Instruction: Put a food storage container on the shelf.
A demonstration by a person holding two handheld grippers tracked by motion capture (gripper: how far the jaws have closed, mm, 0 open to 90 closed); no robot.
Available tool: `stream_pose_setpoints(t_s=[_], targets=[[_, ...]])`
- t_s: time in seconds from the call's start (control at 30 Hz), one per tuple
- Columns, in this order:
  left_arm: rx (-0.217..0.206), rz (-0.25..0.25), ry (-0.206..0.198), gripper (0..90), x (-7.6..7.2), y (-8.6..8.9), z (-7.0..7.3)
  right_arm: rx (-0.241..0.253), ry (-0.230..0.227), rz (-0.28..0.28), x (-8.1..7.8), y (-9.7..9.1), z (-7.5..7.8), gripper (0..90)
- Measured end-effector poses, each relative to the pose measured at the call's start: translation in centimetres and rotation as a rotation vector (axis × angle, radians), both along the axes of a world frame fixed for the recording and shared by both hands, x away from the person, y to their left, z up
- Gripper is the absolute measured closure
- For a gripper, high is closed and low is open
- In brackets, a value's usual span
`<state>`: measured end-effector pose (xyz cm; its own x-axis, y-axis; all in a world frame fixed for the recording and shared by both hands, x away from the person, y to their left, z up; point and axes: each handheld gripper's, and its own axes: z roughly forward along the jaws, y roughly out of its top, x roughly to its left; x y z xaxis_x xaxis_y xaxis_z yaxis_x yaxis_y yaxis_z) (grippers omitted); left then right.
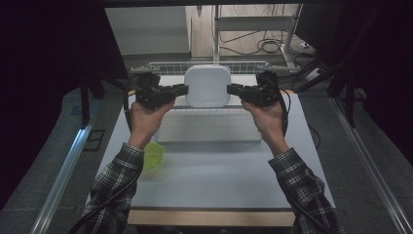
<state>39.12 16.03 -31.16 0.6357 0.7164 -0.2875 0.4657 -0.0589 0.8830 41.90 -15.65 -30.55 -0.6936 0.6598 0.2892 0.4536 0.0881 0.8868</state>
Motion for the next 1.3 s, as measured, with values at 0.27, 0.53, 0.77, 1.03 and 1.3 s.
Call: stream_pose_setpoints(t_s=[0.27,0.53,0.77,1.03,1.3], targets=[[-0.024,-0.006,0.027,79.1,1.1,0.1,-0.9,-0.003,0.018,-0.013,0.9,0.1,-0.4,78.0],[-0.033,-0.010,0.002,76.7,1.5,0.0,-1.2,-0.021,0.026,-0.013,1.3,0.3,-0.4,73.1],[0.010,0.022,-0.035,66.4,2.0,-0.5,-1.2,-0.049,-0.001,-0.020,1.5,1.0,-0.2,68.1],[0.058,0.051,-0.066,61.9,2.5,-1.1,-1.3,-0.057,-0.001,-0.044,2.4,1.3,-0.3,65.1],[0.108,0.090,-0.084,54.7,3.0,-1.5,-1.4,-0.078,-0.015,-0.067,2.9,1.7,-0.5,58.3]])
